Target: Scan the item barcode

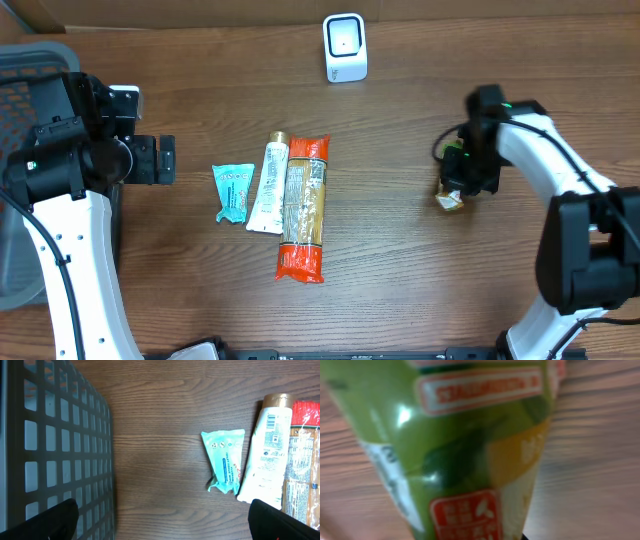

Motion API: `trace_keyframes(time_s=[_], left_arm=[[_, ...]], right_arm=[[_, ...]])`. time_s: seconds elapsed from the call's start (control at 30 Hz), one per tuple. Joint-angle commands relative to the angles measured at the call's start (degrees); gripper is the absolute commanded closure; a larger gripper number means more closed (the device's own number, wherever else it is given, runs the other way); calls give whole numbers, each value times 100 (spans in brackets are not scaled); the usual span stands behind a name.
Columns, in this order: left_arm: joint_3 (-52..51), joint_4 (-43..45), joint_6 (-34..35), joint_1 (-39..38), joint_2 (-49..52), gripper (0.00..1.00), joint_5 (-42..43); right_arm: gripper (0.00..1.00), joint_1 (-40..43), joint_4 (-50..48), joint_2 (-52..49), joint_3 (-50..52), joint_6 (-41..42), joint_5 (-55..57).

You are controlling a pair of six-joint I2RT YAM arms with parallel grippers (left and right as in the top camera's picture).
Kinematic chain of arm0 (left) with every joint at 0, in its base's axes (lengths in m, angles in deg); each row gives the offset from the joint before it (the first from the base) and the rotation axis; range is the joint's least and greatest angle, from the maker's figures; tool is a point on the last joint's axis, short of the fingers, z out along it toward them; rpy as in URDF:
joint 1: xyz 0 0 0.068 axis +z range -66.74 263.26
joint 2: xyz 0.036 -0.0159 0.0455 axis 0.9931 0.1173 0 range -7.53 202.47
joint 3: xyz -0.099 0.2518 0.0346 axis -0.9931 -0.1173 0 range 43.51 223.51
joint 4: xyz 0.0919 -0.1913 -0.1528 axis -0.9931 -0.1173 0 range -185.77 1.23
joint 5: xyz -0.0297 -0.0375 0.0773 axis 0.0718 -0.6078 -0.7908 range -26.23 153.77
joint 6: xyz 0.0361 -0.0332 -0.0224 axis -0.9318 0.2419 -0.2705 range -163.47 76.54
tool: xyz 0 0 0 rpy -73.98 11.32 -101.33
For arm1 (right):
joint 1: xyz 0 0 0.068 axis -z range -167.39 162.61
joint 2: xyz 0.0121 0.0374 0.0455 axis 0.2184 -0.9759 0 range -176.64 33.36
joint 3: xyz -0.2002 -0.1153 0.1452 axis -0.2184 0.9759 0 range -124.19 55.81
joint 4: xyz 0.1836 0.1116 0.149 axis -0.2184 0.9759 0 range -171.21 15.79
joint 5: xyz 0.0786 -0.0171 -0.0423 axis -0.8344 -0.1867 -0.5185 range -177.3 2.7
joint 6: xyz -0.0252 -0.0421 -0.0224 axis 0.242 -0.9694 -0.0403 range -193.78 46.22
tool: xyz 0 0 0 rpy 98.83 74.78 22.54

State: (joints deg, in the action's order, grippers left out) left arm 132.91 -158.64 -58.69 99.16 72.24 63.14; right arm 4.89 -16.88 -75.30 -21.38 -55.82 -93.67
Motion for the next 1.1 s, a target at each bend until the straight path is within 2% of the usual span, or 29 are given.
trace_keyframes(time_s=[0.0, 0.1, 0.2, 0.3, 0.53, 0.73, 0.9, 1.07], left_arm=[[31, 2, -87, 20, -37, 0, 46], [31, 2, -87, 20, -37, 0, 46], [31, 2, -87, 20, -37, 0, 46], [31, 2, -87, 22, -37, 0, 46], [31, 2, -87, 22, -37, 0, 46], [31, 2, -87, 20, -37, 0, 46], [31, 2, -87, 20, -37, 1, 46], [31, 2, -87, 20, -37, 0, 46]], right_arm=[[96, -855, 254, 358, -378, 881, 2745], [92, -1386, 372, 181, -378, 1126, 3375], [80, -1746, 367, -103, -378, 1123, 3506], [74, -1926, 391, -446, -378, 1121, 3506], [37, -2061, 424, -691, -507, 1078, 2907], [27, -1871, 693, -275, -1290, 726, 1961], [5, -1449, 785, 278, -1510, 566, 1270], [2, -654, 955, 321, -1386, -245, 17]])
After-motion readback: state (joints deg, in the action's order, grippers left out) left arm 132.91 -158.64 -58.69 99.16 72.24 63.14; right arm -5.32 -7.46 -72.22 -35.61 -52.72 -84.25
